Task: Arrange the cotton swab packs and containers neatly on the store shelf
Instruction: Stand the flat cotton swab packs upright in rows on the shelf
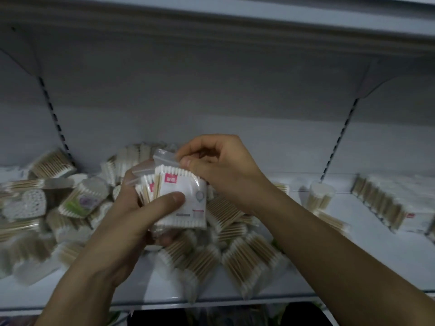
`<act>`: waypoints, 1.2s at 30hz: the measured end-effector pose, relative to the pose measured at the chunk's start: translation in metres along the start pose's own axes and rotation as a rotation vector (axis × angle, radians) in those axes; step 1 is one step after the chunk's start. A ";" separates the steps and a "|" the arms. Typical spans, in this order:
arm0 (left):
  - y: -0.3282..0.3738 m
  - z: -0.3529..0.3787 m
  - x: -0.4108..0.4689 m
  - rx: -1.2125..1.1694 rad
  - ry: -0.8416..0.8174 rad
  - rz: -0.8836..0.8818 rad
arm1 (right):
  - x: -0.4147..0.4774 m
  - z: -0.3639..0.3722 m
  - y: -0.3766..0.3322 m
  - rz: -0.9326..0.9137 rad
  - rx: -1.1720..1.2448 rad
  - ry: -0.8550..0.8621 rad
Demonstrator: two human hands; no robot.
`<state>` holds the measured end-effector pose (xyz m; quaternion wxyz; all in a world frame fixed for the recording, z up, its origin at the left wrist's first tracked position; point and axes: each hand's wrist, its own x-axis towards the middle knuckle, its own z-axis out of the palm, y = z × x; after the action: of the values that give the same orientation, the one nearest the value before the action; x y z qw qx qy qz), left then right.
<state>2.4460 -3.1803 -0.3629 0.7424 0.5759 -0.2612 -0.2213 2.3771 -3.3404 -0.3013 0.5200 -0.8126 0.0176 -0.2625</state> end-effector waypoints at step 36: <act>-0.022 0.094 0.000 -0.119 0.001 0.226 | -0.114 -0.099 0.020 0.137 0.103 0.500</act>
<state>2.3851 -3.2548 -0.3660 0.7957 0.4976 -0.3105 -0.1513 2.2401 -3.3979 -0.3326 0.5569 -0.6919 0.1869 -0.4198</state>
